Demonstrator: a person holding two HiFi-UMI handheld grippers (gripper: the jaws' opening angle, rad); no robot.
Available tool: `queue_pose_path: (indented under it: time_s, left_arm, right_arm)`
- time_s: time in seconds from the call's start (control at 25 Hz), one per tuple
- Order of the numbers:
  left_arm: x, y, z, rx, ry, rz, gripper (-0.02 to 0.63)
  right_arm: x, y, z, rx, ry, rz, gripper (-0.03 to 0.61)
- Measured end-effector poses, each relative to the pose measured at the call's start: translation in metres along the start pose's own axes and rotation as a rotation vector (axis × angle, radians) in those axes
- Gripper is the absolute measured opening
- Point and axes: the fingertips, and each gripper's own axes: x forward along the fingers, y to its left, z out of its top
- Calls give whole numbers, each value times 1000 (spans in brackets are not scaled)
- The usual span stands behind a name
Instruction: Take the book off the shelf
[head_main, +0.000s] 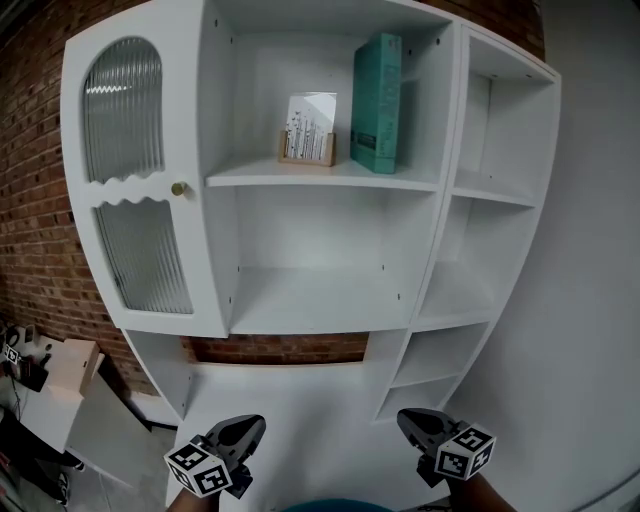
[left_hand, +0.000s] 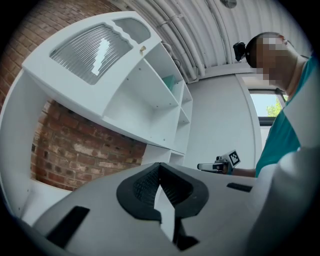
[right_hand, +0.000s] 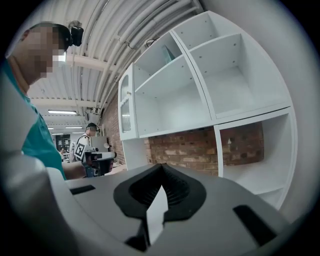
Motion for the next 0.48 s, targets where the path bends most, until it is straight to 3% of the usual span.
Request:
queue_pose_path:
  time_s: [0.2, 0.44, 0.48]
  left_arm:
    - [18, -12, 21, 52, -47, 99, 6]
    - [50, -49, 57, 52, -112, 169, 6]
    - [56, -54, 63, 43, -120, 167, 29]
  right_arm:
    - [0, -27, 17, -51, 1, 83, 21]
    - [-16, -59, 37, -93, -1, 180, 21]
    - [-18, -63, 39, -96, -3, 193, 21]
